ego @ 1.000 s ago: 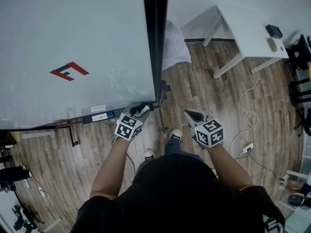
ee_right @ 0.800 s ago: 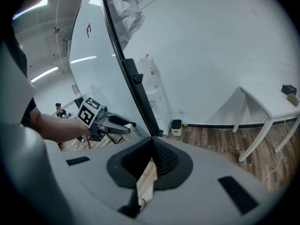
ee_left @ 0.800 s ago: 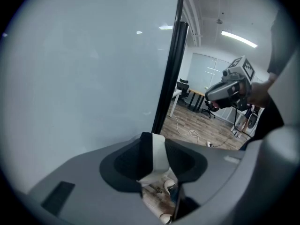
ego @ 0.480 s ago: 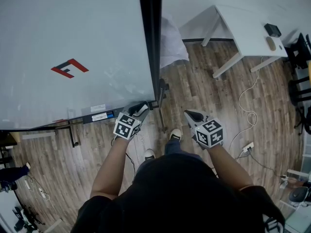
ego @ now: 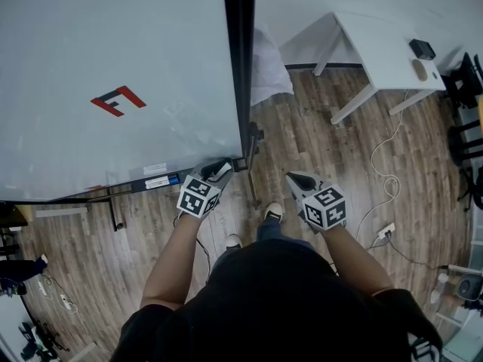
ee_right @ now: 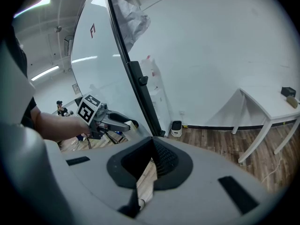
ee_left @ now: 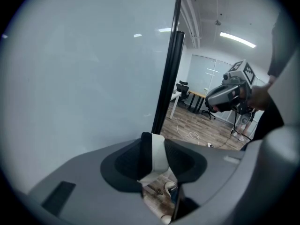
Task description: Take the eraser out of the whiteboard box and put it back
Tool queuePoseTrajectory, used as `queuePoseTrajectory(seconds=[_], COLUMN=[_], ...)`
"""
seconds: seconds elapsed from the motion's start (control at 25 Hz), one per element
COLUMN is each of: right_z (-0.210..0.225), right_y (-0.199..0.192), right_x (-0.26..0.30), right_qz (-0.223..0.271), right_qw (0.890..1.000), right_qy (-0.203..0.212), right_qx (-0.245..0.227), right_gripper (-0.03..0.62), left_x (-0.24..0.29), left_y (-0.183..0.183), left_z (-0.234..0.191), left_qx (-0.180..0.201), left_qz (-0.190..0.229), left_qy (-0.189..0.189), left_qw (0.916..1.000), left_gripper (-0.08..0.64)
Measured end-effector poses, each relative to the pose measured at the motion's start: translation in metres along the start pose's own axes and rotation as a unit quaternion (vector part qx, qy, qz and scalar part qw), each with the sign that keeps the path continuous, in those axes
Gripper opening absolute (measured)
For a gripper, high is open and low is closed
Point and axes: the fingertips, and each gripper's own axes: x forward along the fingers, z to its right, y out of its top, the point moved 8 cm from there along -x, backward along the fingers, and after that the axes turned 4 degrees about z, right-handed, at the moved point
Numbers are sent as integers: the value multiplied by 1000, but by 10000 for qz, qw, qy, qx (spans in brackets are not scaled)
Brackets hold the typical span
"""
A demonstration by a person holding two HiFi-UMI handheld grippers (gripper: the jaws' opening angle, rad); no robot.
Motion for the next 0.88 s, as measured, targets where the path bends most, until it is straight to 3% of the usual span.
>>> queuePoseTrajectory(seconds=[0.88], right_z=[-19], right_y=[4], right_x=[-5], right_qz=[93], right_qw=[9998], right_qy=[-7], right_qx=[-155], right_gripper=[-6], left_x=[-31], left_y=[20], left_z=[1], left_qx=[-13], left_qz=[291], left_qy=[-48], left_qw=[9996], left_gripper=[156])
